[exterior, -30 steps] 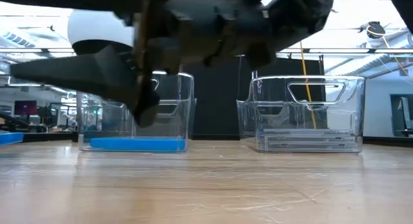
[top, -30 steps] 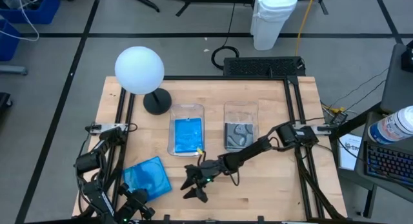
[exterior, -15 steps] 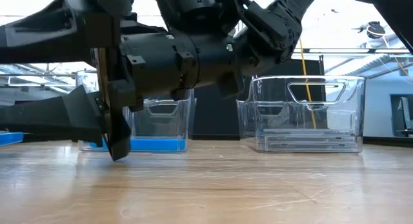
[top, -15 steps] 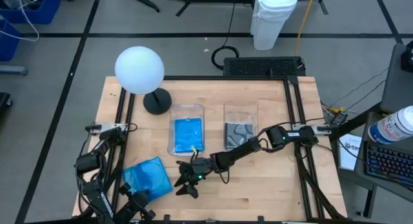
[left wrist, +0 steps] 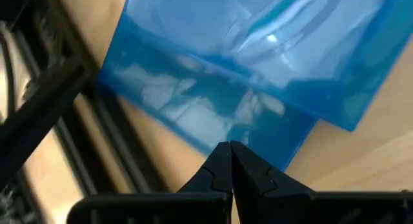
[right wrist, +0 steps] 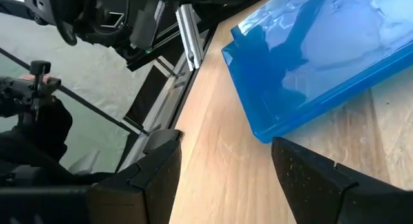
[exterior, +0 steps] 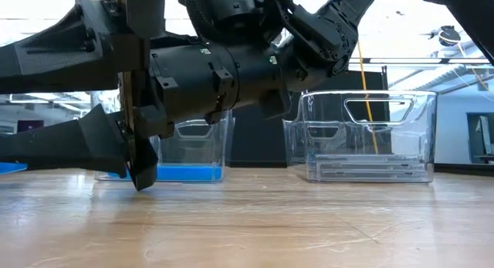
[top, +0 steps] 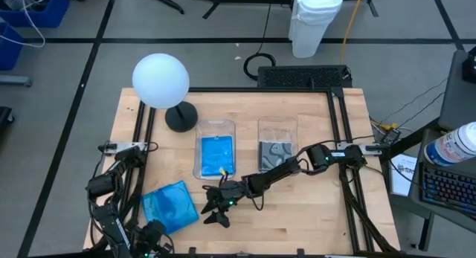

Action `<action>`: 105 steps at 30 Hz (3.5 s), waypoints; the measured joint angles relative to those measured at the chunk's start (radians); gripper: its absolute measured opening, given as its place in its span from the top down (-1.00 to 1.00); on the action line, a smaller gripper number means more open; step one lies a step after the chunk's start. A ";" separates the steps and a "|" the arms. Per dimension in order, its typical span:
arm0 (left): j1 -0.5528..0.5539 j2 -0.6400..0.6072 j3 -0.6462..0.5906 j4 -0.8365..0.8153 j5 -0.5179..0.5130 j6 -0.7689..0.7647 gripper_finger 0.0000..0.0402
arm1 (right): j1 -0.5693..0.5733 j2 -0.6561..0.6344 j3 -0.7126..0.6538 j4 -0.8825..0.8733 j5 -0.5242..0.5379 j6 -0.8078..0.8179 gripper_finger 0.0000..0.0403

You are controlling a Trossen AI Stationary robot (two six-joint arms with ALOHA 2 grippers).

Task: Pick & place jewel cases by type
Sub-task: Put the blue CD case into the left transparent bin

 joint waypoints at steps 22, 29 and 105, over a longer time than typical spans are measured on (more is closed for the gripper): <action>0.000 -0.004 -0.173 0.186 0.145 0.052 0.97 | -0.004 0.002 -0.002 0.008 -0.055 -0.034 -0.16; 0.021 -0.003 -0.202 0.231 0.121 0.097 0.97 | -0.019 0.002 -0.002 0.016 -0.082 -0.038 -0.16; 0.091 0.000 -0.136 -0.002 -0.455 0.626 0.98 | 0.138 -0.150 -0.230 -0.035 0.797 0.340 -0.16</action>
